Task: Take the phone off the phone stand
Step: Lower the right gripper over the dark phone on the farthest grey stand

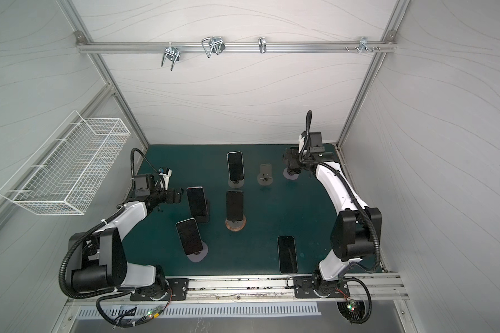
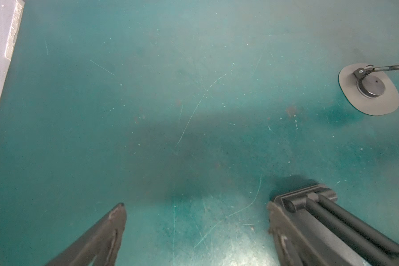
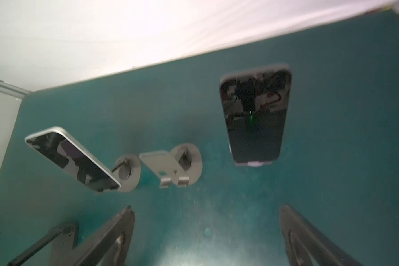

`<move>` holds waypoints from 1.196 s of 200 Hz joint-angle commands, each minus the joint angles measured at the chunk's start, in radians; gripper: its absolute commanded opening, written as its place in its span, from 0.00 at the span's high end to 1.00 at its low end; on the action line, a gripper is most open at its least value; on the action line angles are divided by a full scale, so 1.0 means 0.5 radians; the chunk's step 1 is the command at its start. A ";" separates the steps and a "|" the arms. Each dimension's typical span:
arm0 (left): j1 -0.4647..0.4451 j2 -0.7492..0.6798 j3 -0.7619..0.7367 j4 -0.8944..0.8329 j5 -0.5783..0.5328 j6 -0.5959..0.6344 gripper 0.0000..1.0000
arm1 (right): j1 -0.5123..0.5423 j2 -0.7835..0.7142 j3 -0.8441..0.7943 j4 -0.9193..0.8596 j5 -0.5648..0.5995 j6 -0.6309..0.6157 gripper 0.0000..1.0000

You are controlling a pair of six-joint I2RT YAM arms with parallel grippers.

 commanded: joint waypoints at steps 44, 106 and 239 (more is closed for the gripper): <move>0.006 -0.025 0.017 0.044 0.021 0.032 0.03 | -0.037 0.245 0.266 0.098 0.251 -0.106 0.01; 0.007 -0.019 0.027 0.035 0.019 0.029 0.03 | -0.045 0.435 0.454 0.072 0.295 -0.188 0.01; 0.008 -0.006 0.037 0.031 0.015 0.028 0.03 | -0.087 0.689 0.492 0.209 0.375 -0.327 0.01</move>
